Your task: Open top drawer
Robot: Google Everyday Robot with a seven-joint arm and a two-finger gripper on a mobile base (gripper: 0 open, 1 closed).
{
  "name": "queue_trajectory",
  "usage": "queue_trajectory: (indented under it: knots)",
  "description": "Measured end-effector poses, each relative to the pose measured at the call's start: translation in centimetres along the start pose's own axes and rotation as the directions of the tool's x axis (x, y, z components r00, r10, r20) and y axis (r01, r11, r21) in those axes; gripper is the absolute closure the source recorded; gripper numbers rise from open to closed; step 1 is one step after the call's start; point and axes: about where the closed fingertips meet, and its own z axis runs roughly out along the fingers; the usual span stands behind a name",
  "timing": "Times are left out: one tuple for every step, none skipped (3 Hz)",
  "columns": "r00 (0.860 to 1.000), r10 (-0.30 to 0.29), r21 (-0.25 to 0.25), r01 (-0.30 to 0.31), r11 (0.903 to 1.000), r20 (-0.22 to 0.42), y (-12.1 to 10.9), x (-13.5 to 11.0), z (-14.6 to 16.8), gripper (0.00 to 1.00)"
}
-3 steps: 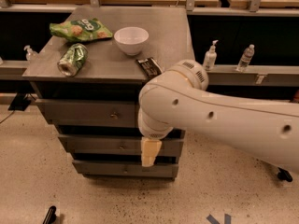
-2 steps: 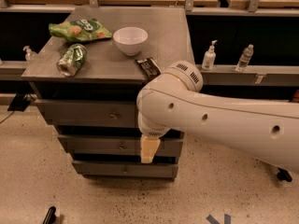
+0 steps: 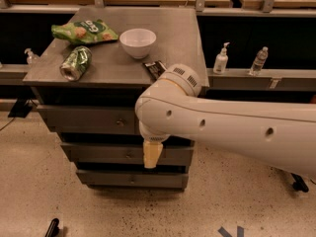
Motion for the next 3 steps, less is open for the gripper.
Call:
queue_trajectory:
  knots:
    - [0.999,-0.044,0.054,0.044,0.9976,-0.001,-2.3,-1.9,3.2,0.0]
    - [0.998,-0.069,0.067,0.069,0.9953,-0.006,-3.4,-3.1,6.5,0.0]
    - [0.997,-0.082,0.074,0.082,0.9939,-0.008,-3.9,-3.7,8.2,0.0]
